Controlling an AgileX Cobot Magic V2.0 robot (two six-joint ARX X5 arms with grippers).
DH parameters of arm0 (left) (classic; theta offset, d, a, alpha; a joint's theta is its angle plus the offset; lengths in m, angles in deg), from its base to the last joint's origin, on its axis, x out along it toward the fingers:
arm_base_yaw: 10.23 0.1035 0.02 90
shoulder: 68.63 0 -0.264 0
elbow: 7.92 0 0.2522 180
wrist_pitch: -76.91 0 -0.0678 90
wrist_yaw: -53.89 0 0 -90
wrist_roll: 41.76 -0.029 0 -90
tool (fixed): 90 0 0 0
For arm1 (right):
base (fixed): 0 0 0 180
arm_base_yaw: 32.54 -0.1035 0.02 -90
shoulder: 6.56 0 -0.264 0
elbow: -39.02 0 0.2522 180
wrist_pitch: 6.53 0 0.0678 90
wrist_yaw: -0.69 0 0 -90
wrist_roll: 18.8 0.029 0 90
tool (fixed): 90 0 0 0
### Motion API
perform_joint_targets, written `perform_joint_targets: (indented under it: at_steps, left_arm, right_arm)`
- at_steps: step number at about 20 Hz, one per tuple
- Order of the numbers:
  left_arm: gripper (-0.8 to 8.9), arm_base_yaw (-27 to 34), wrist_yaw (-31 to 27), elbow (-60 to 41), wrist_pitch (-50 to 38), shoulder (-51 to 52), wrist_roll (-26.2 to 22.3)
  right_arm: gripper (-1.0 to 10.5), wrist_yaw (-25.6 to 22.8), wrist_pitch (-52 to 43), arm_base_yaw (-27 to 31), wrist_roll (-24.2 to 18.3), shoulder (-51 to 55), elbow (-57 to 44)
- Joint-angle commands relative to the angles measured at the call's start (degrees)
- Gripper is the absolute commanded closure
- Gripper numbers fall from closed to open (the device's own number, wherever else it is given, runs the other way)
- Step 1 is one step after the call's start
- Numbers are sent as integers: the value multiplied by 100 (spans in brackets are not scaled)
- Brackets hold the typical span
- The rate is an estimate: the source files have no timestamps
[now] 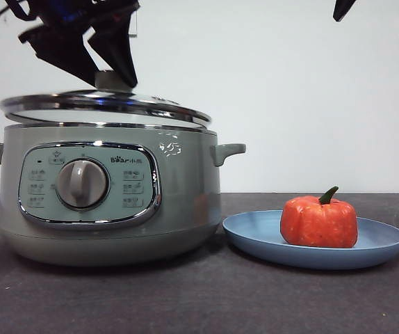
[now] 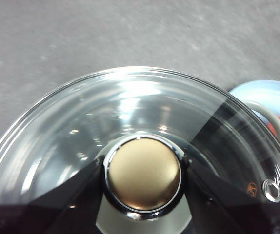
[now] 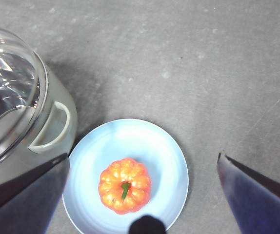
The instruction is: Take the pumpkin out from the steamer,put the pumpkin in the blue plate,close the lid
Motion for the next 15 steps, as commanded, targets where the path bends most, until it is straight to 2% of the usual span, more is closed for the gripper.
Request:
perform_joint_targets:
  at_steps: [1,9,10,13,15]
  left_arm:
    - [826,-72,59,31,-192,-129,77]
    - [826,-20,-129,26,210,-229,74]
    - [785,-22,-127,26,203,-229,74]
    - [413,-22,-122,26,190,-229,79]
    - [393,-22,-122,26,188,-223,79]
  right_arm:
    - [443,-11,-31,0,-26,11,-35]
    - [443,-11,-31,0,-24,11,-35]
    - [443,-11,-31,0,-24,11,-35]
    - [443,-9,-28,0,-20,11,-35]
    - [443,-9,-28,0,-17,11,-35]
